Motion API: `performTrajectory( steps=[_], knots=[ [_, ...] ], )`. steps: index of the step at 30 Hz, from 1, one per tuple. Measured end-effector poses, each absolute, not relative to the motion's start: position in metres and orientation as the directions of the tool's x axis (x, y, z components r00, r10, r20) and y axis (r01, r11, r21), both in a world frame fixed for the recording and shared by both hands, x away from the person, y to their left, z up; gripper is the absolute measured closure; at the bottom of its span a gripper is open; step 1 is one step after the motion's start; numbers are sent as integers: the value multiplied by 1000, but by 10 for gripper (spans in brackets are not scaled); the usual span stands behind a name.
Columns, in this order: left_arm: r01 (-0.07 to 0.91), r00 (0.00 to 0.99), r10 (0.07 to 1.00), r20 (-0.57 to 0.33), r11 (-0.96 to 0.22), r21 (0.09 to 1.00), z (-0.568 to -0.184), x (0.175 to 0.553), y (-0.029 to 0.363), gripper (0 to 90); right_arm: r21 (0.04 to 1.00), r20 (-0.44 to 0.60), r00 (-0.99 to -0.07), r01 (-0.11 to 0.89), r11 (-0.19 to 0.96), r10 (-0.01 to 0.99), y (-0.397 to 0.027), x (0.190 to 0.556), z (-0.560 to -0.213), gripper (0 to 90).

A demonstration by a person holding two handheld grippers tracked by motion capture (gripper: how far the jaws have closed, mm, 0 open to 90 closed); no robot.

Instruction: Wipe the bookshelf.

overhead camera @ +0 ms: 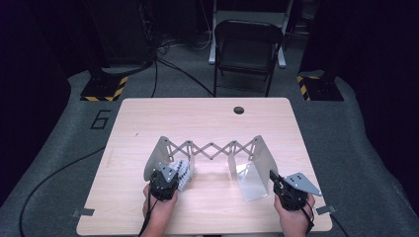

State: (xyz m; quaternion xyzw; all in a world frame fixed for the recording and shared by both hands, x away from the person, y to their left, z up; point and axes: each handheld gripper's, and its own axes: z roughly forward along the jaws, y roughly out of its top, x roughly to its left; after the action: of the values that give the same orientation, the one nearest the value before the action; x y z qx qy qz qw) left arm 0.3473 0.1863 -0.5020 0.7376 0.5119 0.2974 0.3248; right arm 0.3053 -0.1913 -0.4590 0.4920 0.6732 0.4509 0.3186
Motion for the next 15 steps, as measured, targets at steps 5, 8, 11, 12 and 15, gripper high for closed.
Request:
performTrajectory(
  steps=[5,8,11,12,15],
  knots=[
    [553,310,948,68,-238,798,-493,346,187,768,917,37,-329,386,98,944,-190,308,-462,842],
    [552,323,945,46,-227,802,-489,346,188,768,922,38,-334,375,96,942,-188,309,-463,838],
    [548,331,943,15,-205,811,-486,345,186,768,920,36,-345,379,104,938,-188,309,-462,842],
    [546,339,941,18,-212,810,-484,345,186,768,920,37,-342,378,101,939,-188,309,-462,844],
    [533,352,936,7,-206,821,-478,345,184,769,920,35,-337,378,101,941,-188,310,-462,846]
  ],
)
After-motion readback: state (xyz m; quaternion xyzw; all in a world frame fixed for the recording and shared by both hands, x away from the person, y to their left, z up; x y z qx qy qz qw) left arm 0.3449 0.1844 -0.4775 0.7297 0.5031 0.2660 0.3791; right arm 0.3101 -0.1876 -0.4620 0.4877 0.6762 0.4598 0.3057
